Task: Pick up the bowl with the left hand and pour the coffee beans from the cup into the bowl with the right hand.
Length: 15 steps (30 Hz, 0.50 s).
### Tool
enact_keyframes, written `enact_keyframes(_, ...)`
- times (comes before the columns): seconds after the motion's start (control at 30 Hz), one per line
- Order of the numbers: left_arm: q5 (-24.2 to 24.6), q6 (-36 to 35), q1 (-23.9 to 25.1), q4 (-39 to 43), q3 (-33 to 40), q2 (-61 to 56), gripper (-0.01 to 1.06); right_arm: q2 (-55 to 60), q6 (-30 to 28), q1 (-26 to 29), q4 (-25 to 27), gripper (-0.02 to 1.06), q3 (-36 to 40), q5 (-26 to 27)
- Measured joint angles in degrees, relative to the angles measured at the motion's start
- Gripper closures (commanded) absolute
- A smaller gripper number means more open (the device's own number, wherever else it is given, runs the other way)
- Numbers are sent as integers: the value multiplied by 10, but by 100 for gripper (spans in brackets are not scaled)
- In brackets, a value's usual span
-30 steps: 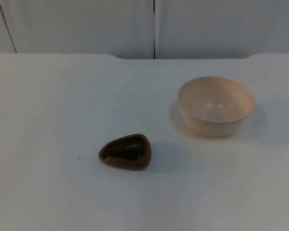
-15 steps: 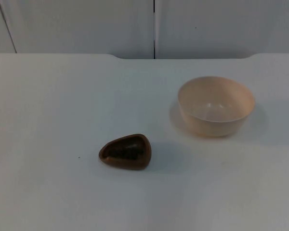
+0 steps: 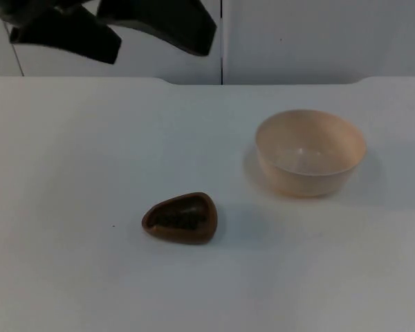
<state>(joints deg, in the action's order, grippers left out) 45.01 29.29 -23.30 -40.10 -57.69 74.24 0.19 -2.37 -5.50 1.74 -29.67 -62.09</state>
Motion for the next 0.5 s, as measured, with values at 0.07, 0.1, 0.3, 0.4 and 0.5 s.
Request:
enact_keyframes(0.07,0,-22,-25,25,-26,36,5,0,0,0,0,-1,0,0)
enact_keyframes(0.1,0,-30,-35,37,-39,51,5,0,0,0,0,-1,0,0)
enact_keyframes(0.3,-1,-78,-68,90,-109,119,5,0,0,0,0,-1,0,0)
enact_keyframes(0.4,4,-104,-75,109,-144,149,5,0,0,0,0,-1,0,0)
enact_keyframes(0.5,14,-126,-76,123,-186,182,5,0,0,0,0,-1,0,0)
